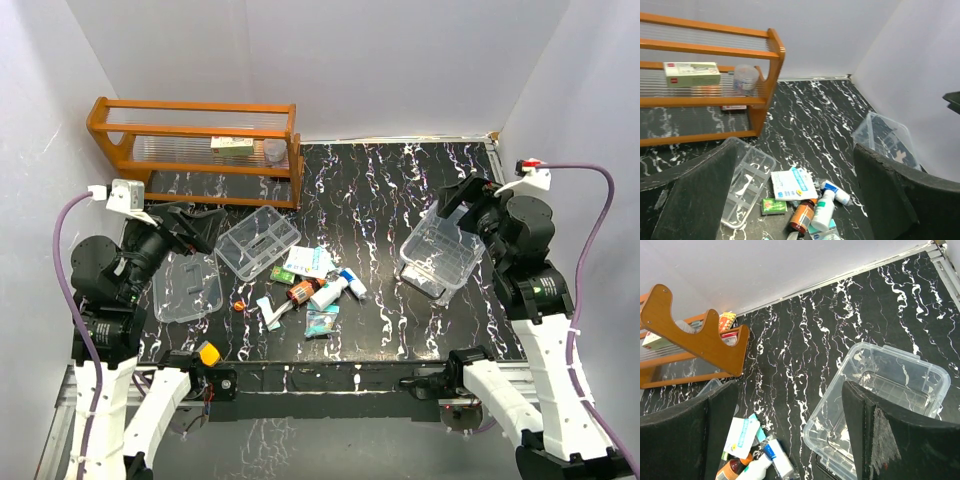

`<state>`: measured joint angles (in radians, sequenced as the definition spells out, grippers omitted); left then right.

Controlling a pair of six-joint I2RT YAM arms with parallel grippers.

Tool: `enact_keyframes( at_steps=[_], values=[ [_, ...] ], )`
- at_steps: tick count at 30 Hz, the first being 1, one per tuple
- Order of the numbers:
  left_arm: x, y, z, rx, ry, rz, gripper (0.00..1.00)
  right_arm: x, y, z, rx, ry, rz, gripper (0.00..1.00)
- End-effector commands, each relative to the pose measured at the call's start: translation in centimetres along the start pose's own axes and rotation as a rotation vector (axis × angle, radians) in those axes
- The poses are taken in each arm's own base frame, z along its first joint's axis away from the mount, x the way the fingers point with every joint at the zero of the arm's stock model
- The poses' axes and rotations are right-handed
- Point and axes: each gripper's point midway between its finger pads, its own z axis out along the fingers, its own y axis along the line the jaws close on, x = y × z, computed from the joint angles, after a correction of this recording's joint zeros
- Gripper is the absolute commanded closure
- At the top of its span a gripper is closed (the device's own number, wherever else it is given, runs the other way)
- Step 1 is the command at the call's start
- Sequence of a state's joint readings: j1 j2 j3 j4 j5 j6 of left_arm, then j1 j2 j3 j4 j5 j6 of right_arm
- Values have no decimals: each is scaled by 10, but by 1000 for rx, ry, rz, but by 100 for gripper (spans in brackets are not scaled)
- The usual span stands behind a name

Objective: Organize the medicine kit

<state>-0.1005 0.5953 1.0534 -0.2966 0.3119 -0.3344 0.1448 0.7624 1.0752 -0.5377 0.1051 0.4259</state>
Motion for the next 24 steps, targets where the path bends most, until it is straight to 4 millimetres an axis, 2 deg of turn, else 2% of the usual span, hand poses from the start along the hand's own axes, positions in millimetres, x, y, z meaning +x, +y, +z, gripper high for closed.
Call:
enact_keyframes(
  at_steps=[1, 3, 7, 10, 19, 24],
  values=[
    [3, -20, 3, 137, 9, -20, 2, -20, -7, -7, 34, -101, 46, 17],
    [7, -26, 4, 176, 21, -27, 2, -15, -30, -8, 149, -104, 69, 17],
    [21, -28, 6, 217, 57, -50, 1, 6, -89, -15, 473, -91, 106, 18],
    [33, -30, 7, 243, 85, -75, 1, 20, -115, -20, 617, -84, 106, 18],
    [68, -25, 13, 277, 149, -147, 1, 73, -159, -13, 867, 59, 73, 23],
    [80, -22, 15, 279, 172, -172, 1, 96, -171, -6, 910, 148, 103, 30]
  ],
)
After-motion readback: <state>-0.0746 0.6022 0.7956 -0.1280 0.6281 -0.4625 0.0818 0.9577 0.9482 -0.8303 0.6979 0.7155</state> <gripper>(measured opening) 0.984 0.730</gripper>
